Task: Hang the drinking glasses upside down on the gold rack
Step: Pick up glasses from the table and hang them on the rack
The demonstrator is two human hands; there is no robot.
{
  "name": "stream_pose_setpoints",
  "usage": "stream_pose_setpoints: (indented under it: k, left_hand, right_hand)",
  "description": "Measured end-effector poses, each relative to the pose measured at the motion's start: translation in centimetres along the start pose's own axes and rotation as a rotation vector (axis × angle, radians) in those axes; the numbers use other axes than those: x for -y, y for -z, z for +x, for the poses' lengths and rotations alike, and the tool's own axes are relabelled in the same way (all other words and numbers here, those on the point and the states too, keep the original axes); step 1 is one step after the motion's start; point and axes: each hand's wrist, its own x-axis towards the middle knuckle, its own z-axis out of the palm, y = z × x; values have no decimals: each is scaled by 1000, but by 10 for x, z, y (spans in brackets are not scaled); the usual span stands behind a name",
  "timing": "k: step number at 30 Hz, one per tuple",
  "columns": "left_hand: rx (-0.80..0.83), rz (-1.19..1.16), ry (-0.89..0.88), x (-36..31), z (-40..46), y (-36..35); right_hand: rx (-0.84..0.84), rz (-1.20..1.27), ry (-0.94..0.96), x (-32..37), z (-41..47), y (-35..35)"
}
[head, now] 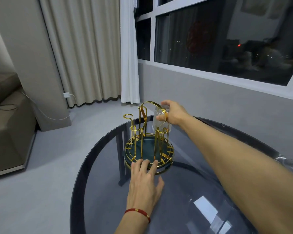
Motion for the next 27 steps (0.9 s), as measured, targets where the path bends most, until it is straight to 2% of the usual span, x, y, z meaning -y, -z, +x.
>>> stream_pose_setpoints:
  k: [3,7,9,12,16,19,24,27]
  left_hand:
    - [-17,1,-11,-1,-1,2]
    - [-13,58,-20,-6,-5,10]
    - [10,125,-23,-18,-10,15]
    - [11,106,-58,-46,-18,22]
    - [82,-30,-179,-89,-37,19]
    - [154,-136,-298,-122,-55,17]
    - [207,-380,-478,-177,-89,17]
    - [194,-498,-455,-205,-116,18]
  right_hand:
    - [-2,-34,28,0,-12,7]
    - [-138,-67,37,-14,-46,27]
    - [-180,-103,36,-24,-75,41]
    - [-178,-199,57,-33,-126,58]
    - [-167,-308,23,-46,-208,70]
    - [-187,-379,66,-62,-268,75]
    - [-395,-368,127,-92,-339,94]
    - [-518,-392,91,-113,-367,117]
